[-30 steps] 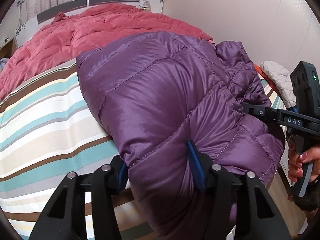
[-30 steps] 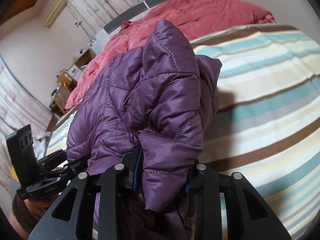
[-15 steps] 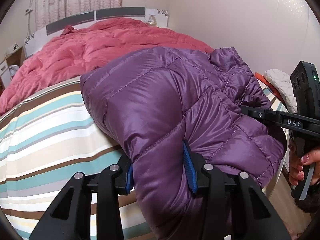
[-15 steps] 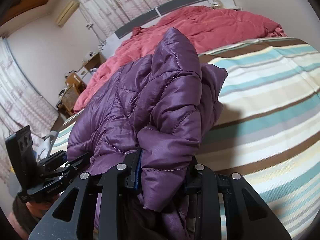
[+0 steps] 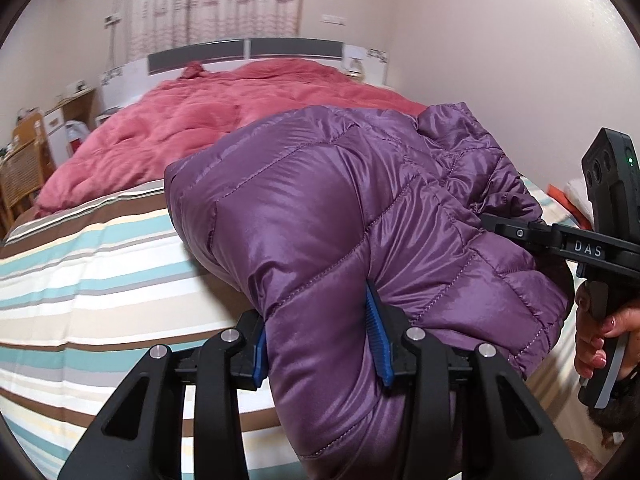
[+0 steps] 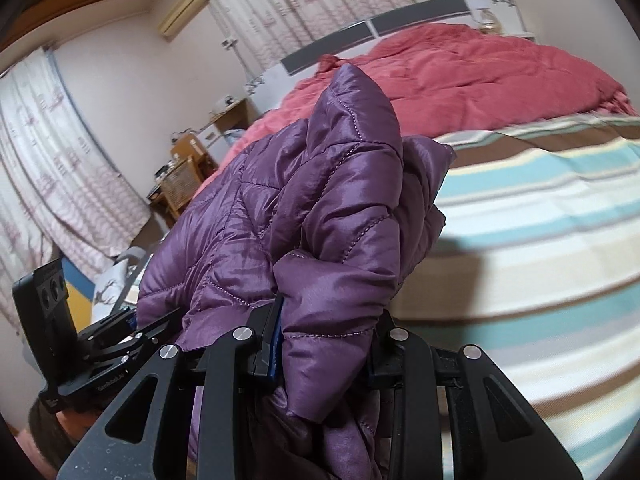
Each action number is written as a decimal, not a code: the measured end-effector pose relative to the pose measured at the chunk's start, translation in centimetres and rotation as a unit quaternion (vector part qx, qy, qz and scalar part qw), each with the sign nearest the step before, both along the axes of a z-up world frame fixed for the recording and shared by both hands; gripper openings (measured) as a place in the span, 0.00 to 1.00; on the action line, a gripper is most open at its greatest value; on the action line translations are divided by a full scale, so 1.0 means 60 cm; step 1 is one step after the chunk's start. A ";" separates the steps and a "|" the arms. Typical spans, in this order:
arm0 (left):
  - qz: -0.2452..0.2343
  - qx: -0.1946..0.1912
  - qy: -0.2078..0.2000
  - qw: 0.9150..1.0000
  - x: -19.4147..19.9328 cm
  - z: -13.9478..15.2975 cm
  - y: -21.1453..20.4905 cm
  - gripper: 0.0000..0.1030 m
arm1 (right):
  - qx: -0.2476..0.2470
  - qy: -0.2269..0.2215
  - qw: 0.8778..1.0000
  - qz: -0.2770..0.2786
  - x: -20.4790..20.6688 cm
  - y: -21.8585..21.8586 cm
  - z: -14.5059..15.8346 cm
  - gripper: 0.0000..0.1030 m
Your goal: Fold large clothes
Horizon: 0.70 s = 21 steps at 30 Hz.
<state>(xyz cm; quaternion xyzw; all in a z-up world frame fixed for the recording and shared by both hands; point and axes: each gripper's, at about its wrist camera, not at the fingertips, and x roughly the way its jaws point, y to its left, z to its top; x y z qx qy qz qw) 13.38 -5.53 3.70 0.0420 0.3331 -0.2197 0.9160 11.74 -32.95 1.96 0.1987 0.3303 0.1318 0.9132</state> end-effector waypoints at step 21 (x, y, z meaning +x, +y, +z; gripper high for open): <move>0.149 -0.009 0.022 0.989 0.158 -0.108 0.229 0.53 | -0.045 0.033 0.995 0.077 0.230 0.223 -0.081 0.50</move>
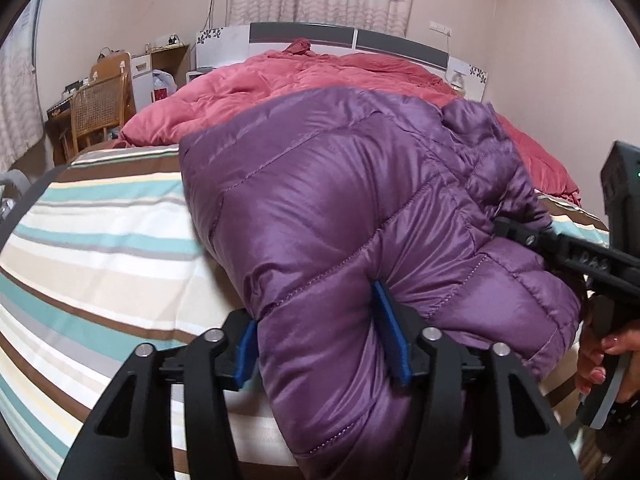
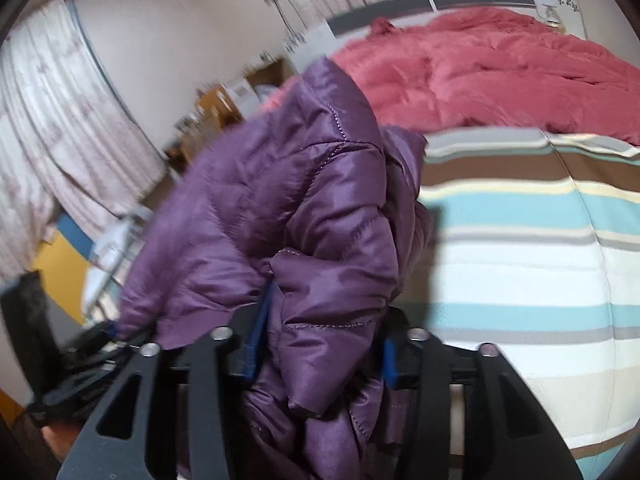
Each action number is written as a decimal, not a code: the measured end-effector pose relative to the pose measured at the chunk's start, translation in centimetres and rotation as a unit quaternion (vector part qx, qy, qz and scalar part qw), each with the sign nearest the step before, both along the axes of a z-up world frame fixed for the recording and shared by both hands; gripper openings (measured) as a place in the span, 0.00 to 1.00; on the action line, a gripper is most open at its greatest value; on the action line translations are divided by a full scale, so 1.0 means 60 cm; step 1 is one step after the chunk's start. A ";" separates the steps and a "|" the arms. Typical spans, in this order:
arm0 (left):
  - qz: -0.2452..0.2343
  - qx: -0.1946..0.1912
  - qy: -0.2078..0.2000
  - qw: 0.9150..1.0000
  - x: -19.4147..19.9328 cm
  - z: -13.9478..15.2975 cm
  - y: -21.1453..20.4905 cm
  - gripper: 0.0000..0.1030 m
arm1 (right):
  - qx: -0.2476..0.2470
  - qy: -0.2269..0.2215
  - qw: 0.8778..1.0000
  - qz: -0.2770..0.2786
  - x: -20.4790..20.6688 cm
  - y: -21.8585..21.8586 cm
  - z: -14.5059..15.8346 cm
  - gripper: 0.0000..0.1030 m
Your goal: Fold large clothes
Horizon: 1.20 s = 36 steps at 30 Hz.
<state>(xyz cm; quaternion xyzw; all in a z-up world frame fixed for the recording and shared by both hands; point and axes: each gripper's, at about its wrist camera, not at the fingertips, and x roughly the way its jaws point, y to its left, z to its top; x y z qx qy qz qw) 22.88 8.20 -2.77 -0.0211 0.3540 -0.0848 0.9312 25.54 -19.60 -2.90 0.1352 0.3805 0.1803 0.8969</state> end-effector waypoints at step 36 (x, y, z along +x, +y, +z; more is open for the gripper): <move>0.037 0.004 -0.019 0.999 -0.182 0.009 -0.012 0.98 | -0.068 -0.004 0.996 -0.052 -0.230 0.029 0.013 0.65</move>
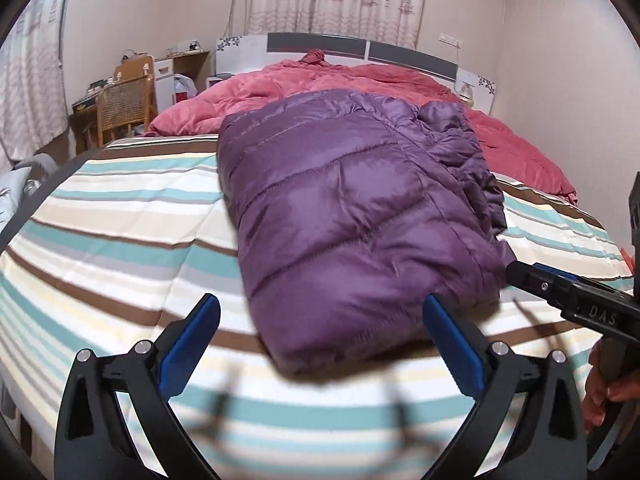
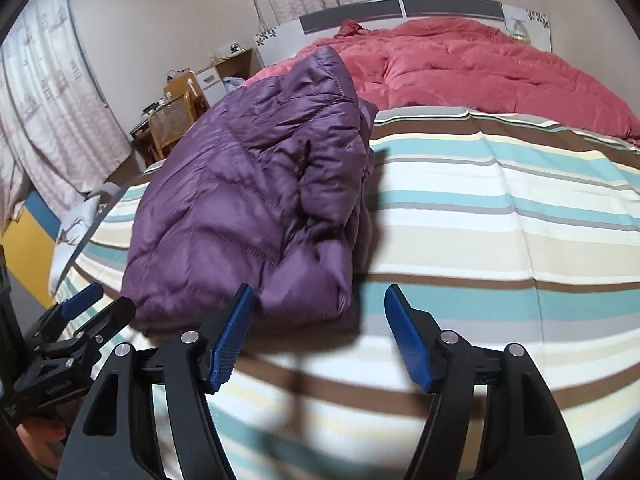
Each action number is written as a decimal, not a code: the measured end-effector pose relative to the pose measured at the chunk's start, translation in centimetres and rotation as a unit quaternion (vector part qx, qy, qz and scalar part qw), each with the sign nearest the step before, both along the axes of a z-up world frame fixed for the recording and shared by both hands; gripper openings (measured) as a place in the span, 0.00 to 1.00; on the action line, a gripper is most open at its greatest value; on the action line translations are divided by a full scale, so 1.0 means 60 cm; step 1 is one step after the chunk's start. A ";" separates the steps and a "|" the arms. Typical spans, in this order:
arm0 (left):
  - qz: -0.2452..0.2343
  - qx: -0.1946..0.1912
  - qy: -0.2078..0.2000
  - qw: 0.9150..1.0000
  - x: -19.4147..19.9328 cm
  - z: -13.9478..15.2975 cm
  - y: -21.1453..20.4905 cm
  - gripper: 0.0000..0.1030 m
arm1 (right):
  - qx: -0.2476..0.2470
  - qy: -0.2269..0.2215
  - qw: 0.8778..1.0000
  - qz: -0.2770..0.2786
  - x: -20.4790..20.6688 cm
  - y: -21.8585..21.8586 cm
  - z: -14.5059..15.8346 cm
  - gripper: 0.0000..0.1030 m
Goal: Fold large clothes
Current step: 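Open both tools and withdraw them from the folded jacket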
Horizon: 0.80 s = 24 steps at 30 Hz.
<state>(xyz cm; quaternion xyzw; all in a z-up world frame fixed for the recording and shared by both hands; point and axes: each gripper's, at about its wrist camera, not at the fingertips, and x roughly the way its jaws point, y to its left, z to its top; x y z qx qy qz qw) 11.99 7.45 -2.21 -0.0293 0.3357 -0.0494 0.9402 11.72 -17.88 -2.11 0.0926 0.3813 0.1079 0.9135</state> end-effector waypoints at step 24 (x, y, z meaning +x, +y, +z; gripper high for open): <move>0.095 0.056 -0.049 0.993 -0.166 0.028 -0.006 0.98 | -0.041 -0.059 0.997 0.018 -0.150 0.019 0.051 0.81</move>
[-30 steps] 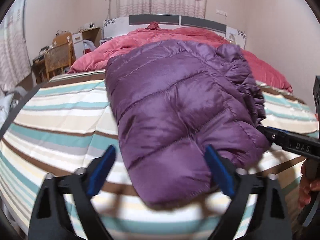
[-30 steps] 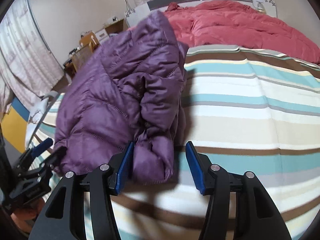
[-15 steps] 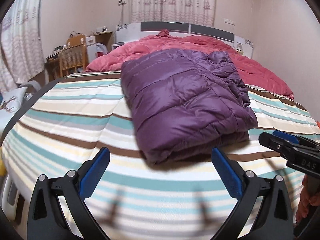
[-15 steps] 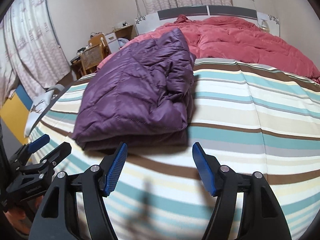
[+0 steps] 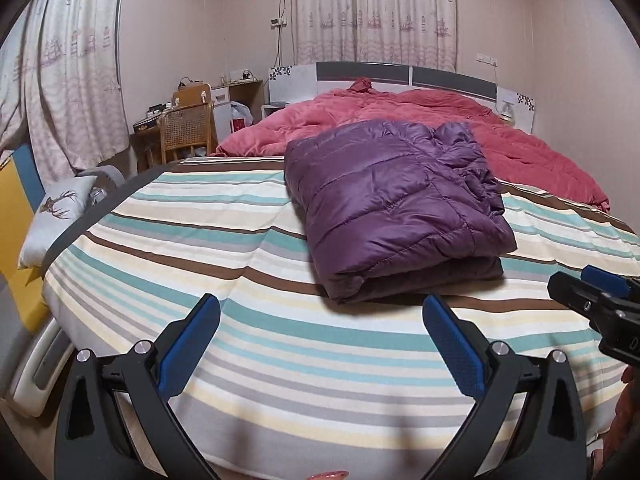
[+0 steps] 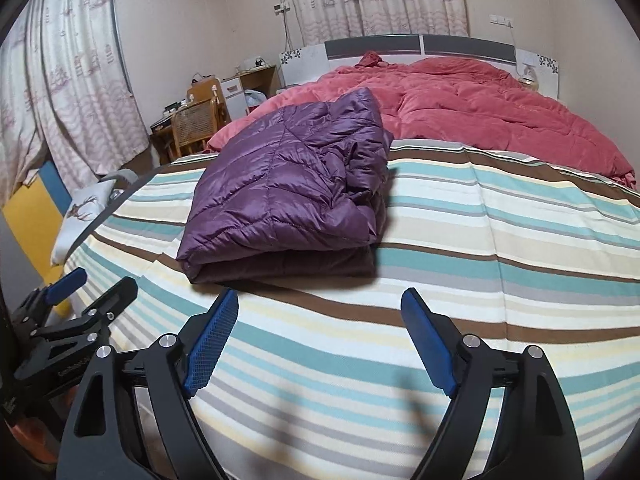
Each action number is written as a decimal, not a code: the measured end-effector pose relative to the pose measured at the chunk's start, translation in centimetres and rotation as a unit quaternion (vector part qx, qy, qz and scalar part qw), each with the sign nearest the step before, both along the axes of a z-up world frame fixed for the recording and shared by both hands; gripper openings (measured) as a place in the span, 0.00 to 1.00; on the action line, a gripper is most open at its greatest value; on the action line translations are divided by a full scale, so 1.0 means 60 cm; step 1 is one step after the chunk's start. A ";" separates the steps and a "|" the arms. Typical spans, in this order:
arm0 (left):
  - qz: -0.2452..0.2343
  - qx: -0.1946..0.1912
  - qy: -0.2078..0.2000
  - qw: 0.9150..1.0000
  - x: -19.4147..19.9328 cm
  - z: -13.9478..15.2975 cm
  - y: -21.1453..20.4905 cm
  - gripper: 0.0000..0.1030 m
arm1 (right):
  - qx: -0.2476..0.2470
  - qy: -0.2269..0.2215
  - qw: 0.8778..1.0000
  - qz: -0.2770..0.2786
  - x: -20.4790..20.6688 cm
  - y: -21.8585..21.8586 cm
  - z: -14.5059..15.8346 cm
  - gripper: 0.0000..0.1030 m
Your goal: Fold large clothes
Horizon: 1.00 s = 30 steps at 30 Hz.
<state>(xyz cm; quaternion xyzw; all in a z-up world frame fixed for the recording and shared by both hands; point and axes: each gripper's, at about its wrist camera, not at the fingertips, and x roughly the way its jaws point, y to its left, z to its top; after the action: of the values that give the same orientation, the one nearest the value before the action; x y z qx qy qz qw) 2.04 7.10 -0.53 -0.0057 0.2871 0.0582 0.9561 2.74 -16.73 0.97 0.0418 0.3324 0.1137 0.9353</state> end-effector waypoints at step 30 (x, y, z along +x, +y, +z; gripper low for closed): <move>-0.002 -0.027 0.000 1.000 -0.021 0.010 0.001 0.98 | -0.014 -0.027 1.000 -0.003 -0.034 0.004 0.021 0.92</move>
<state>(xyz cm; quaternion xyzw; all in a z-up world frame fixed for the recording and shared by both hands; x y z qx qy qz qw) 0.81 7.17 0.07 -0.0307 0.2887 0.0481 0.9557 0.69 -16.51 2.23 0.0267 0.3089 0.1069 0.9447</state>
